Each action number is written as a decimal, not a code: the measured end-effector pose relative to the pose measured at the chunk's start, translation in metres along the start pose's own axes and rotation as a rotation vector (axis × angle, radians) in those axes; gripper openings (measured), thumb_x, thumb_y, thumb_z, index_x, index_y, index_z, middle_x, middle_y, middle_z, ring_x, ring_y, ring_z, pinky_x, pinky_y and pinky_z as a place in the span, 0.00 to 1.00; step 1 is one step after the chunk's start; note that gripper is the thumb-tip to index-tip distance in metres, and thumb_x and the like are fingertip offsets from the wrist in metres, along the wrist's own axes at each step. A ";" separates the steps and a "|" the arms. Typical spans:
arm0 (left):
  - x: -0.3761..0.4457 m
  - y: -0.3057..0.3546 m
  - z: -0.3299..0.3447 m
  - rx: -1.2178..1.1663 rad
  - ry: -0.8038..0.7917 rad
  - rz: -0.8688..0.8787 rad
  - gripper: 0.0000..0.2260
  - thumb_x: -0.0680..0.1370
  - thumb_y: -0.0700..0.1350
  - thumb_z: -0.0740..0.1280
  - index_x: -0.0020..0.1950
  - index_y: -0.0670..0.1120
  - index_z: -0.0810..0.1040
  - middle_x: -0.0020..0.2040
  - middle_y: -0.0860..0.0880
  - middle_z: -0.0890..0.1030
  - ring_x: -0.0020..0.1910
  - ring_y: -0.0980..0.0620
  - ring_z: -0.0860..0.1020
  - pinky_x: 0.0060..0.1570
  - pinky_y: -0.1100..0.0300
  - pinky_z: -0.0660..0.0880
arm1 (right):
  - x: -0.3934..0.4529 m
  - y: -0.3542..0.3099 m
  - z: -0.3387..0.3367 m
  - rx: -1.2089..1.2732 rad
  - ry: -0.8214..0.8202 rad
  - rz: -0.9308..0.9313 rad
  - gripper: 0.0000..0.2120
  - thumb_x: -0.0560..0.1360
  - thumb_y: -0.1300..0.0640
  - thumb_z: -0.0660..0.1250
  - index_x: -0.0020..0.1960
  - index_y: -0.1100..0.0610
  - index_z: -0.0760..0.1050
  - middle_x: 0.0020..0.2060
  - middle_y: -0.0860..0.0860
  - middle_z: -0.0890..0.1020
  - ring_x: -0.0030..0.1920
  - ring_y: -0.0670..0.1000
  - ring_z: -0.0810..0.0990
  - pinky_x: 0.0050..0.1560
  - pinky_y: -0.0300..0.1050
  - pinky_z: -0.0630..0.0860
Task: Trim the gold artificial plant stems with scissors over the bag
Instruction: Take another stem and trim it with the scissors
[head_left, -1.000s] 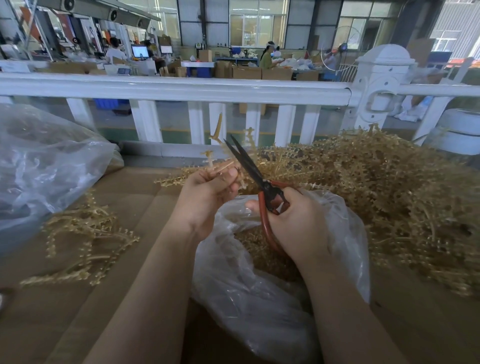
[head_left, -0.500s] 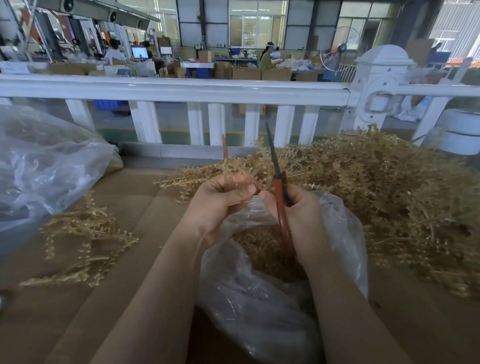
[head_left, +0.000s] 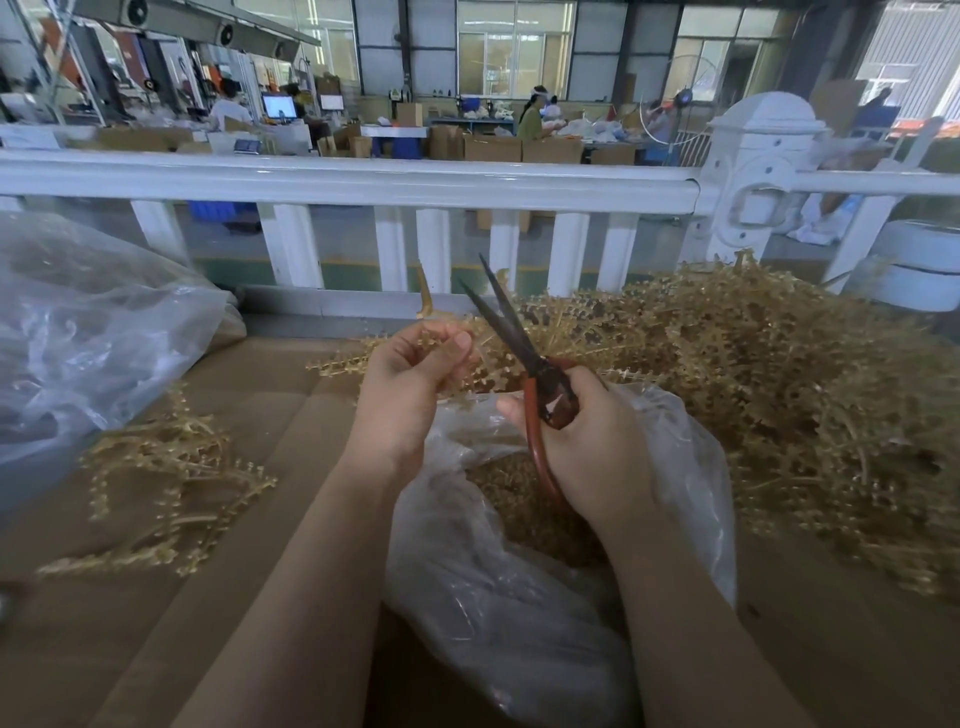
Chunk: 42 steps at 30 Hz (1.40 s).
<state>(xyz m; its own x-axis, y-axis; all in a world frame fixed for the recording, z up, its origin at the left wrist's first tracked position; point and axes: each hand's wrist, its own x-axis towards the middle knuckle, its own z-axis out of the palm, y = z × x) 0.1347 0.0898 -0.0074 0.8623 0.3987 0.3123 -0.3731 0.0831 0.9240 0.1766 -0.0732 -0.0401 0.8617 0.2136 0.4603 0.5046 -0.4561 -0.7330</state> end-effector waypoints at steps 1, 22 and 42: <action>0.000 0.000 -0.001 0.002 -0.011 0.015 0.07 0.79 0.37 0.67 0.41 0.44 0.79 0.35 0.52 0.80 0.35 0.56 0.75 0.41 0.65 0.73 | -0.001 -0.001 0.000 -0.054 0.004 -0.036 0.30 0.62 0.21 0.59 0.46 0.45 0.73 0.39 0.39 0.78 0.41 0.37 0.76 0.36 0.33 0.68; -0.002 0.002 -0.001 -0.013 -0.115 -0.016 0.08 0.79 0.36 0.64 0.45 0.45 0.80 0.42 0.41 0.71 0.35 0.53 0.65 0.43 0.60 0.66 | -0.001 -0.001 -0.002 -0.346 0.084 -0.141 0.26 0.69 0.27 0.66 0.38 0.51 0.69 0.30 0.44 0.73 0.30 0.45 0.73 0.31 0.46 0.76; -0.001 0.003 -0.010 0.101 -0.171 0.012 0.08 0.80 0.36 0.65 0.51 0.47 0.82 0.52 0.50 0.86 0.55 0.52 0.82 0.63 0.53 0.73 | -0.002 -0.002 -0.005 -0.308 0.046 -0.144 0.32 0.65 0.21 0.57 0.40 0.51 0.76 0.33 0.44 0.79 0.34 0.45 0.78 0.36 0.49 0.80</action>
<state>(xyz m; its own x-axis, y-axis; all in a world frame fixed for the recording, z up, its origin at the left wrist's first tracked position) 0.1297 0.0984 -0.0073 0.9069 0.2377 0.3480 -0.3546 -0.0159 0.9349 0.1739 -0.0772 -0.0365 0.7758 0.2586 0.5755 0.5750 -0.6652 -0.4763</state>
